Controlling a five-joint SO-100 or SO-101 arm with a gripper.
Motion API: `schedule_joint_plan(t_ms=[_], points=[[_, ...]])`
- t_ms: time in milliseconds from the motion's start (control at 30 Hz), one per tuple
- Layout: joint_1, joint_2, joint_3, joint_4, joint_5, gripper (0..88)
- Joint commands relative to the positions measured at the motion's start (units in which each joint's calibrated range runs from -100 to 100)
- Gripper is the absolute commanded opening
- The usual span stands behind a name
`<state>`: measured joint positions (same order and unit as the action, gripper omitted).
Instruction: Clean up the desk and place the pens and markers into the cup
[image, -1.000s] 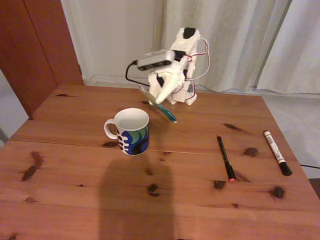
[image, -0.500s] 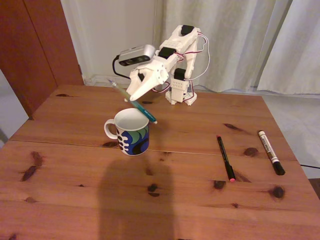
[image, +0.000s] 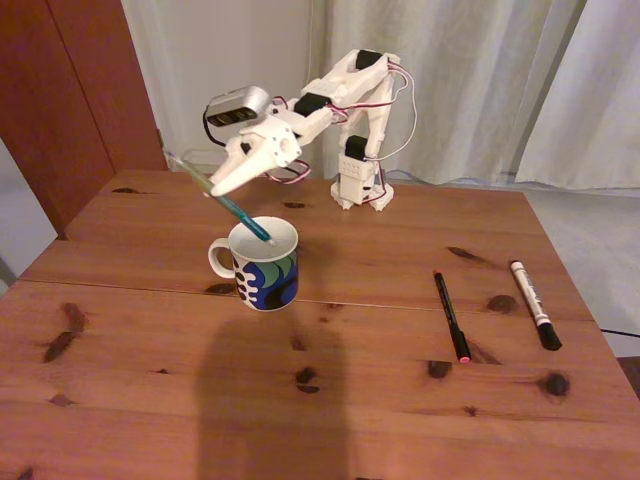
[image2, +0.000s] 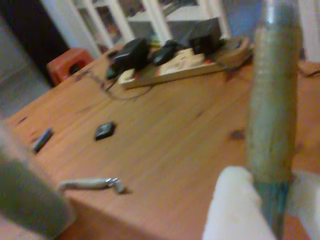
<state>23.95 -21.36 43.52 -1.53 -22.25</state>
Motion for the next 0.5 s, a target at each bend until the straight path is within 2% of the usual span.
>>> schedule_joint_plan(t_ms=[0, 267, 467], points=[[1.35, -0.12, -2.68, -1.86, 1.03, 0.8], [2.79, -0.78, 6.25, -1.86, 6.37, 0.8], [2.79, -0.94, 9.41, -1.86, 7.32, 0.8]])
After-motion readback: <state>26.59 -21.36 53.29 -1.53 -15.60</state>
